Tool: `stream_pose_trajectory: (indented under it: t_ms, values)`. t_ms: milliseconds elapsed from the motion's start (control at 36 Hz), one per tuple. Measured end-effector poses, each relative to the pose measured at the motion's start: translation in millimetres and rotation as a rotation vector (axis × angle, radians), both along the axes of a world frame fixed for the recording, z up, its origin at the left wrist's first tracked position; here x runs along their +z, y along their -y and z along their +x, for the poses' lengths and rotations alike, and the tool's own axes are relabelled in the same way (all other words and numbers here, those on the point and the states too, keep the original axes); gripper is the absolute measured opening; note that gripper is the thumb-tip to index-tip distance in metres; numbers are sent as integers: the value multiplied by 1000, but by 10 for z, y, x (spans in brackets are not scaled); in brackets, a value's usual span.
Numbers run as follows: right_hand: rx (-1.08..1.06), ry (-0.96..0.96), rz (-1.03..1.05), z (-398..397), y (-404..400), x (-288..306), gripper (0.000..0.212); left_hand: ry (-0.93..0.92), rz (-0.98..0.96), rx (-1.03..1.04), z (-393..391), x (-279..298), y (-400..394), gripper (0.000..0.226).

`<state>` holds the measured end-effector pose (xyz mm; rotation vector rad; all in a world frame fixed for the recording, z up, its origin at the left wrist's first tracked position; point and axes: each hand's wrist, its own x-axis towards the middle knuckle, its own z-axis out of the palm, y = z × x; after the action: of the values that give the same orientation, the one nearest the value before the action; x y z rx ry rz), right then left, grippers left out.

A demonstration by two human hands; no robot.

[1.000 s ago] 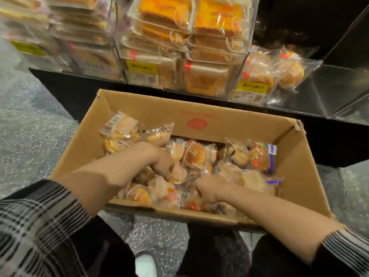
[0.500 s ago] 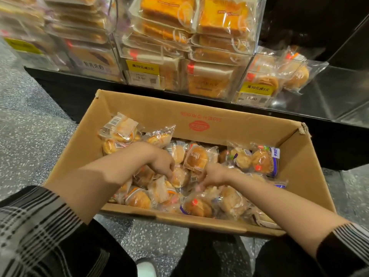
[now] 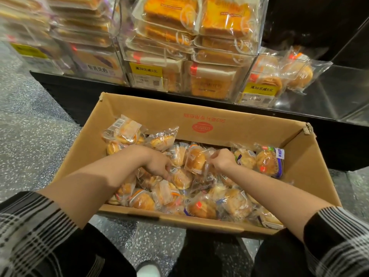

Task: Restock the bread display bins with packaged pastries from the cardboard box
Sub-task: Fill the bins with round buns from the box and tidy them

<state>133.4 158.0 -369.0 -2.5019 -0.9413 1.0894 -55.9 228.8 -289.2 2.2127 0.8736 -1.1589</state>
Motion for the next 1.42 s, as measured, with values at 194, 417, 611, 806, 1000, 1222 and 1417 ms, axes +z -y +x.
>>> stream_pose_trajectory:
  t_ms: [194,417,611,806,1000,1222,1417]
  values:
    - [80,52,114,-100,-179,264,22,173,115,173,-104,5,-35,70]
    - [99,-454,317,-162,-244,650,28,428,-17,662,-288,95,-124,86]
    - [108,-847,425,-281,-266,738,17,886,-514,1282,-423,187,-166,74]
    - [47,-636,424,-333,-362,709,12,967,-190,1299,-527,282,-260,56]
    - [184,-142,287,-404,-507,297,54,1066,234,1491,-711,258,-407,75]
    - [518,37,280,-685,-745,151,57,1055,426,1446,-757,235,-399,51]
    - [-51,-395,190,-750,-791,176,25,994,514,1372,-758,301,-357,59]
